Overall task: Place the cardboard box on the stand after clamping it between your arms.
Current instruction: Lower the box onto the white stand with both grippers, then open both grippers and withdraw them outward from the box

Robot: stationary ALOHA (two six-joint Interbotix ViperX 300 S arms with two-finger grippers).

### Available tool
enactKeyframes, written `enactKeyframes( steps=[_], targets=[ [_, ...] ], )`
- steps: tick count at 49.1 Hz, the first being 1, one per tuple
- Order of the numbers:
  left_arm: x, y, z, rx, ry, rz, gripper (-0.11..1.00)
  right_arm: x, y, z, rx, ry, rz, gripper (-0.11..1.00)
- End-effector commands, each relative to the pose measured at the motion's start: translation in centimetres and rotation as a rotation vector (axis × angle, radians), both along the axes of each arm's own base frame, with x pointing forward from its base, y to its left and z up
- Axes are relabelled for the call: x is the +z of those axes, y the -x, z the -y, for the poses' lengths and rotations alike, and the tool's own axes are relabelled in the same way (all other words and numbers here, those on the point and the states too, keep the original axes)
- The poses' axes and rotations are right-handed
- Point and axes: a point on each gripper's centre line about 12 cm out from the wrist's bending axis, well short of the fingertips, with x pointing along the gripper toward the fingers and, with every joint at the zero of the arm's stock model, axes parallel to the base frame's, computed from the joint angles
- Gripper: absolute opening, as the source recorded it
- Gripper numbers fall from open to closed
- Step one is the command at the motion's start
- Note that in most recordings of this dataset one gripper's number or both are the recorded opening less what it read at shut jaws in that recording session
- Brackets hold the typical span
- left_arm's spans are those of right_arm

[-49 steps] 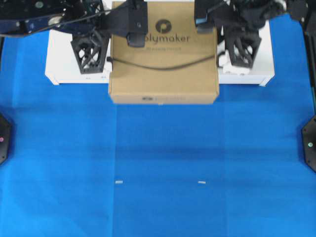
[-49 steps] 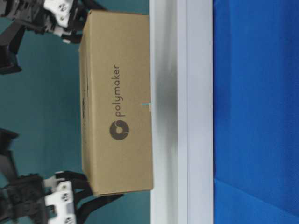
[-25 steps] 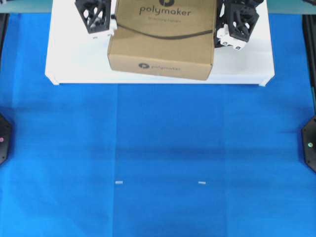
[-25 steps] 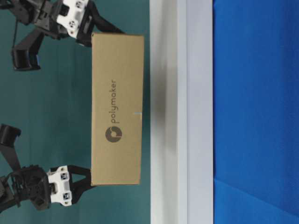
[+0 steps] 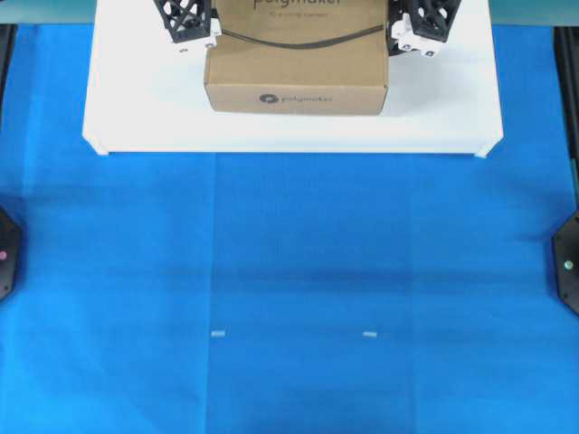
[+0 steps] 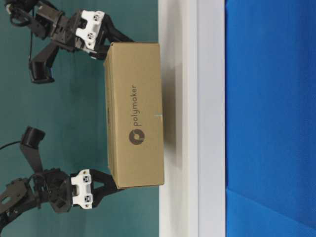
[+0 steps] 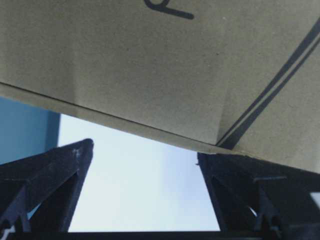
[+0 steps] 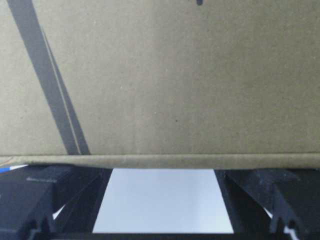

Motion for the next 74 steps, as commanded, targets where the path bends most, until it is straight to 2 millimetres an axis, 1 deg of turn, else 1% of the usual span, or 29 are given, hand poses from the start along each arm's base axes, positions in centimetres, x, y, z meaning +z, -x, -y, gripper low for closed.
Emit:
enactKeyframes(
  steps=[1,9,13,23,30,34,43,53,59,74],
  targets=[
    [5.7,-4.2,1.4,-0.042,-0.106,0.267,0.83,6.4,-4.4,-2.2,0.053,0.022,0.231,0.99],
    [4.8,-4.0,1.5,-0.037,-0.091,0.250,0.83,5.7,-4.4,-2.2,0.053,0.011,0.218,0.99],
    [3.6,-3.8,1.7,-0.033,-0.074,0.228,0.83,5.0,-4.4,-2.4,0.056,0.001,0.204,0.99],
    [0.6,-3.1,2.1,-0.030,-0.060,0.217,0.83,1.5,-4.3,-2.9,0.066,-0.034,0.144,0.99],
    [-0.9,-2.4,2.5,-0.033,-0.051,0.201,0.83,0.0,-4.1,-3.0,0.052,-0.029,0.132,0.99],
    [-1.8,-2.1,2.3,-0.027,-0.047,0.194,0.83,-1.1,-3.8,-3.2,0.043,-0.035,0.114,0.99],
    [-2.6,-1.6,2.4,-0.023,-0.038,0.179,0.83,-3.1,-3.0,-3.3,0.045,-0.016,0.088,0.99],
    [-3.0,-0.7,2.7,-0.021,-0.032,0.164,0.83,-3.3,-1.8,-2.6,0.030,0.000,0.078,0.99],
    [-2.8,0.1,2.8,-0.015,-0.035,0.164,0.83,-3.3,-1.3,-2.2,0.018,-0.006,0.072,0.99],
    [-2.6,1.5,2.0,0.009,-0.046,0.166,0.83,-3.6,1.2,-1.1,-0.041,-0.012,0.058,0.99]
  ],
)
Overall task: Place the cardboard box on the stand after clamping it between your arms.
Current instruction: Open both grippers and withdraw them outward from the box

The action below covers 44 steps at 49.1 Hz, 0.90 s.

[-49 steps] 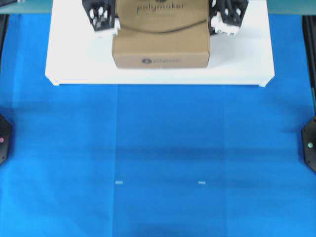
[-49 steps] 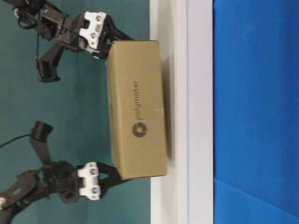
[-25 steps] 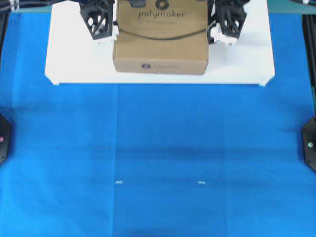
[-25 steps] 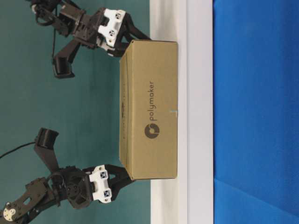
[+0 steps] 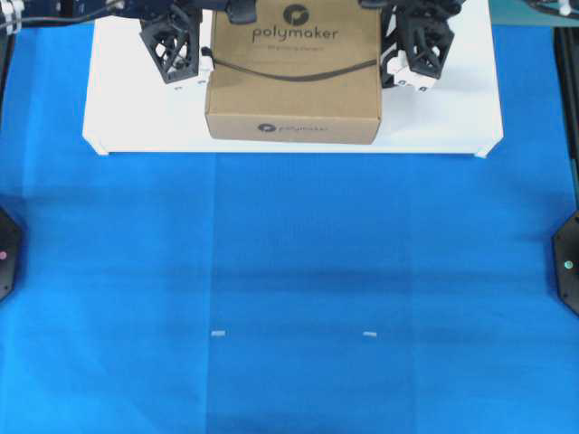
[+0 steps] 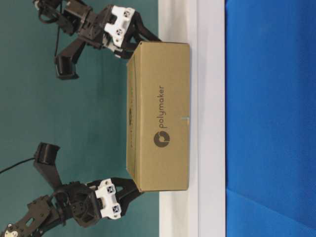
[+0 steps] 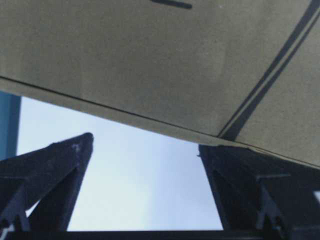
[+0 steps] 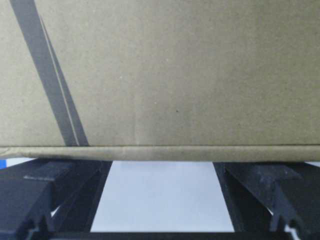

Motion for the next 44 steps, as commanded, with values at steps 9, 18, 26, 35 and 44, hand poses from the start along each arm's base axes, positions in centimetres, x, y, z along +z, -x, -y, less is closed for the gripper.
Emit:
enactKeyframes(
  steps=[9,18,26,35,44],
  targets=[
    [1.5,-0.6,0.0,0.027,-0.009,0.092,0.83,1.8,0.0,-0.1,-0.034,0.015,0.066,0.99],
    [2.0,1.2,-0.7,0.065,-0.012,0.094,0.83,2.2,1.3,0.8,-0.057,0.035,0.057,0.99],
    [2.8,3.2,-0.7,0.095,-0.023,0.105,0.83,3.3,3.3,1.5,-0.105,0.049,0.067,0.99],
    [3.2,4.6,0.2,0.087,-0.032,0.103,0.83,3.9,5.9,0.8,-0.150,0.048,0.067,0.99],
    [5.4,6.4,2.0,0.085,-0.061,0.153,0.83,6.3,7.2,-1.5,-0.197,0.049,0.119,0.99]
  ],
)
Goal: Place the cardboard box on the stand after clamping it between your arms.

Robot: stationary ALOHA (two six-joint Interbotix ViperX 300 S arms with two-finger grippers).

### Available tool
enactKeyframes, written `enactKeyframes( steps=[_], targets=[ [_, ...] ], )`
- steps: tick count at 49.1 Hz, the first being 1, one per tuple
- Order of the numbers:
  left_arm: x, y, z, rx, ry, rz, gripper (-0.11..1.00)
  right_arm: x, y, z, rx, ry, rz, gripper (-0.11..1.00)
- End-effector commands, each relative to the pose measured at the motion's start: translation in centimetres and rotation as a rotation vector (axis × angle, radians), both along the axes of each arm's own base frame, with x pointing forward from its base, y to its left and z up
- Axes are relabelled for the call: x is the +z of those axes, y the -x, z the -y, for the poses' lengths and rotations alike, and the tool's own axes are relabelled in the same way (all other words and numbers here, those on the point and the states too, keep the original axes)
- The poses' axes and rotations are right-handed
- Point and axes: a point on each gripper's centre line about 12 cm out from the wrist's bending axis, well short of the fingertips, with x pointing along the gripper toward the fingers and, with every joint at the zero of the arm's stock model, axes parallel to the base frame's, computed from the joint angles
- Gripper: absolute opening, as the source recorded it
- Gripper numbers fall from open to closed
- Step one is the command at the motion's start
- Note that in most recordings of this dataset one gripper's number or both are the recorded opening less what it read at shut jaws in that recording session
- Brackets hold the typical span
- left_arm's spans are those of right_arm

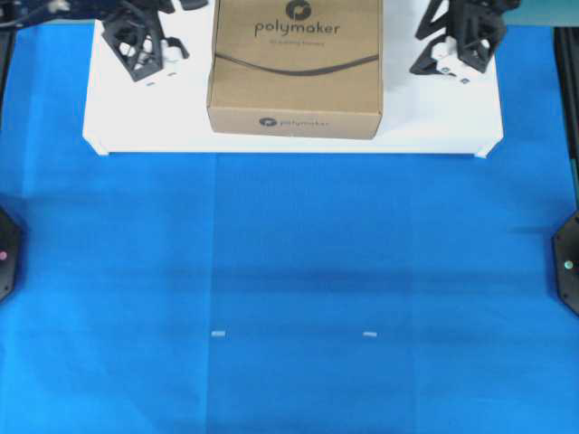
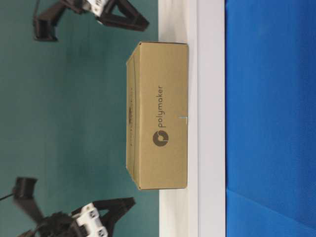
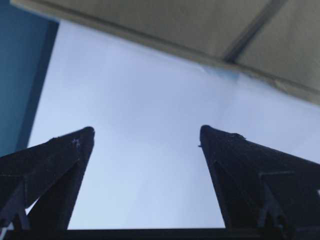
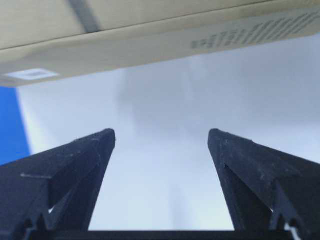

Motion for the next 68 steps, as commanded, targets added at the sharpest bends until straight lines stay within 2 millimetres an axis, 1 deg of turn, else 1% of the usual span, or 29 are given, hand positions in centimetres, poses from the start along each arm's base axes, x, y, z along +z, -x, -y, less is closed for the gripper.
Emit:
enactKeyframes(
  steps=[1,9,12,15,17,24,25,31,39,43,46,53,57,60,65,68],
  targets=[
    [3.1,0.8,1.1,-0.007,-0.051,0.073,0.83,2.9,0.7,-1.2,-0.034,0.034,0.065,0.99],
    [7.6,1.7,4.7,-0.071,-0.137,0.206,0.83,6.2,2.0,-4.0,-0.057,0.088,0.147,0.99],
    [8.9,2.0,6.2,-0.103,-0.162,0.258,0.83,7.4,2.5,-5.2,-0.064,0.111,0.189,0.99],
    [9.7,2.2,7.8,-0.129,-0.173,0.310,0.83,8.2,2.9,-6.3,-0.070,0.136,0.222,0.99],
    [9.9,2.5,8.8,-0.142,-0.171,0.341,0.83,8.8,3.1,-7.1,-0.072,0.154,0.248,0.99],
    [10.4,3.8,12.1,-0.178,-0.137,0.448,0.83,10.2,4.1,-9.8,-0.091,0.201,0.344,0.99],
    [10.3,4.0,12.5,-0.182,-0.132,0.459,0.83,10.4,4.3,-10.5,-0.091,0.208,0.366,0.99],
    [10.5,5.0,14.7,-0.212,-0.095,0.521,0.83,11.6,5.3,-12.7,-0.090,0.239,0.449,0.99],
    [10.6,6.3,16.8,-0.232,-0.034,0.585,0.83,13.3,6.9,-15.4,-0.084,0.265,0.568,0.99],
    [10.9,6.9,17.5,-0.229,-0.001,0.627,0.83,13.7,7.8,-16.6,-0.087,0.260,0.625,0.99],
    [11.1,7.6,17.9,-0.224,0.016,0.657,0.83,13.7,8.5,-17.6,-0.088,0.248,0.661,0.99],
    [11.6,9.6,18.6,-0.217,0.038,0.729,0.83,12.5,10.6,-19.7,-0.091,0.206,0.722,0.99],
    [11.4,10.2,19.1,-0.225,0.045,0.765,0.83,12.0,11.5,-20.3,-0.107,0.184,0.754,0.99],
    [10.6,10.3,19.4,-0.236,0.059,0.783,0.83,11.7,12.0,-20.7,-0.121,0.174,0.778,0.99],
    [8.4,10.3,19.8,-0.235,0.101,0.799,0.83,11.4,12.7,-21.0,-0.136,0.169,0.808,0.99],
    [7.9,10.1,20.1,-0.237,0.127,0.825,0.83,11.5,13.0,-21.2,-0.137,0.172,0.822,0.99]
  ],
)
